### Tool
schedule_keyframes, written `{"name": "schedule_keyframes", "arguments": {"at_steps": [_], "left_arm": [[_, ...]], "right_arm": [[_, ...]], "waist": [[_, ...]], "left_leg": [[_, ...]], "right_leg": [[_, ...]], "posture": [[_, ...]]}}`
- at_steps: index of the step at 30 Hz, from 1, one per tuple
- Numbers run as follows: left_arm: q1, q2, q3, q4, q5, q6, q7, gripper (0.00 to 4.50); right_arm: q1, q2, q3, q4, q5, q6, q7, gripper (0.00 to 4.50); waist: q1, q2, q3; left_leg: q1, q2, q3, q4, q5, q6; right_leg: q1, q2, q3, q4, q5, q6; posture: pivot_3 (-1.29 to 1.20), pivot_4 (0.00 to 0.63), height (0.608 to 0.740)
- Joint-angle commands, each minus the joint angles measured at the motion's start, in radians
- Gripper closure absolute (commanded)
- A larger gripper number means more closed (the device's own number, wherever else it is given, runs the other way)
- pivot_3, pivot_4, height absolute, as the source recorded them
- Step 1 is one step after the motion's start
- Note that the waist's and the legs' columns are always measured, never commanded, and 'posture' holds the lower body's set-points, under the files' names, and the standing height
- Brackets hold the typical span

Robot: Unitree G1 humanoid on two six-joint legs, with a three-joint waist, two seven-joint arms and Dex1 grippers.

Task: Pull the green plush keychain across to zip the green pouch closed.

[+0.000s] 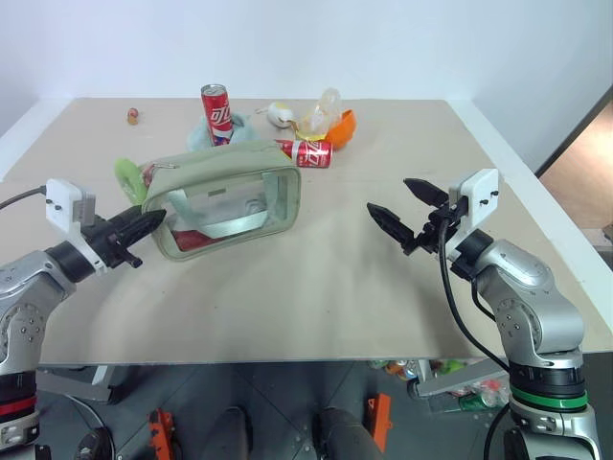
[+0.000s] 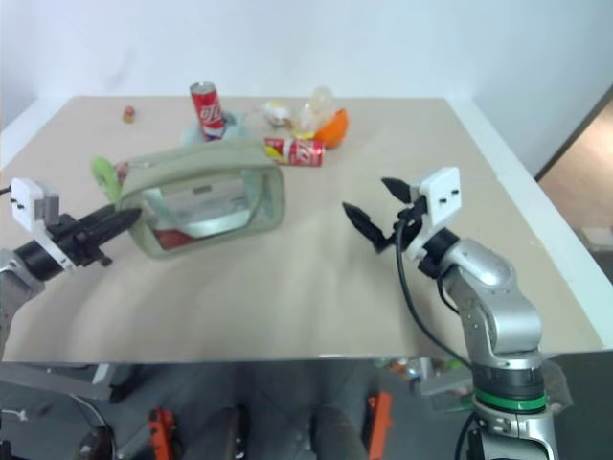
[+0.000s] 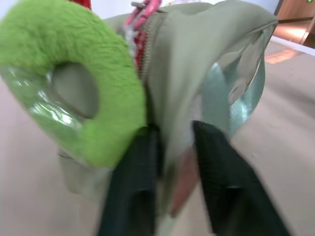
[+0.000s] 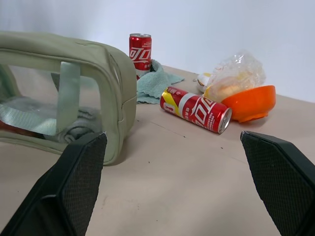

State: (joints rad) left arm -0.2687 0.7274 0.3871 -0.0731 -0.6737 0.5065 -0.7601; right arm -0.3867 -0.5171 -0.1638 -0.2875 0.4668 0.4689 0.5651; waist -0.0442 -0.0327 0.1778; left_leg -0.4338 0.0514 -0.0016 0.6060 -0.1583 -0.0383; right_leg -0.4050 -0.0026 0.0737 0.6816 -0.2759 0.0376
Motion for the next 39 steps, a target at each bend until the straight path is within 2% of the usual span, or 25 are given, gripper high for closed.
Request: {"name": "schedule_keyframes", "arguments": {"at_steps": [1,3,6,10,15,21,26,36,37,39], "left_arm": [[-0.034,0.009,0.008,-0.006,-0.007,-0.032,-0.043,4.43],[-0.045,0.014,0.004,-0.011,-0.014,-0.033,-0.071,4.43],[-0.068,0.033,-0.014,-0.015,-0.014,-0.019,-0.116,4.43],[-0.112,0.039,-0.040,-0.006,-0.019,-0.005,-0.159,4.43],[-0.154,0.025,-0.079,-0.007,-0.015,-0.010,-0.199,4.43],[-0.200,-0.007,-0.144,-0.039,-0.018,-0.016,-0.235,4.43],[-0.192,-0.031,-0.217,-0.025,0.033,-0.056,-0.268,4.43],[-0.199,-0.031,-0.239,0.005,0.073,-0.033,-0.279,4.43],[-0.205,-0.030,-0.234,0.010,0.071,-0.026,-0.278,3.91],[-0.213,-0.024,-0.227,0.010,0.066,-0.017,-0.283,3.51]], "right_arm": [[-0.006,-0.013,-0.032,-0.026,0.034,-0.002,0.019,0.00],[-0.005,-0.012,-0.034,-0.039,0.096,0.019,0.068,0.00],[0.012,-0.077,0.000,-0.094,0.172,0.054,0.215,0.00],[0.000,-0.156,0.053,-0.086,0.172,0.018,0.371,0.00],[-0.026,-0.182,0.048,-0.047,0.160,-0.028,0.443,0.00],[-0.056,-0.198,0.024,-0.013,0.159,-0.041,0.449,0.00],[-0.046,-0.203,0.009,-0.008,0.152,-0.049,0.425,0.00],[-0.031,-0.174,0.005,0.026,0.106,-0.094,0.361,0.00],[-0.040,-0.167,0.012,0.041,0.100,-0.103,0.359,0.00],[-0.056,-0.158,0.024,0.065,0.088,-0.116,0.362,0.00]], "waist": [[0.000,0.000,0.000],[-0.001,0.000,0.000],[0.002,0.000,0.000],[0.001,0.000,0.000],[0.000,0.000,0.000],[0.000,0.000,0.000],[0.001,0.000,0.000],[0.000,0.000,0.000],[0.000,0.000,0.000],[0.000,0.000,0.000]], "left_leg": [[0.000,0.000,0.000,0.000,0.000,0.000],[0.000,0.000,0.000,0.000,0.000,0.000],[0.000,0.000,0.000,0.000,0.000,0.000],[-0.001,0.000,-0.001,0.001,0.000,0.000],[-0.001,0.000,-0.001,0.001,0.000,0.000],[-0.001,0.000,-0.002,0.001,0.000,0.000],[-0.002,-0.001,-0.002,0.001,0.000,0.000],[-0.002,0.000,-0.002,0.004,0.000,0.000],[-0.002,0.000,-0.002,0.004,0.000,0.000],[-0.002,0.000,-0.002,0.004,0.000,0.000]], "right_leg": [[0.000,0.000,0.000,0.000,0.000,0.000],[0.000,0.000,0.000,0.000,0.000,0.000],[0.000,0.000,0.000,0.000,0.000,0.000],[0.000,0.000,-0.001,0.000,0.000,0.000],[0.000,0.000,-0.001,0.000,0.000,0.000],[0.000,0.000,-0.001,0.000,0.000,0.000],[0.000,0.000,-0.001,0.000,0.000,0.000],[0.001,0.000,-0.001,0.000,0.000,0.001],[0.001,0.000,-0.001,0.000,0.001,0.001],[0.001,0.000,-0.001,0.000,0.001,0.001]], "posture": [[0.00,0.150,0.740],[0.00,0.150,0.740],[0.00,0.150,0.740],[0.00,0.150,0.740],[0.00,0.150,0.740],[0.00,0.150,0.740],[0.00,0.150,0.740],[0.00,0.150,0.740],[0.00,0.150,0.740],[0.00,0.150,0.740]]}}
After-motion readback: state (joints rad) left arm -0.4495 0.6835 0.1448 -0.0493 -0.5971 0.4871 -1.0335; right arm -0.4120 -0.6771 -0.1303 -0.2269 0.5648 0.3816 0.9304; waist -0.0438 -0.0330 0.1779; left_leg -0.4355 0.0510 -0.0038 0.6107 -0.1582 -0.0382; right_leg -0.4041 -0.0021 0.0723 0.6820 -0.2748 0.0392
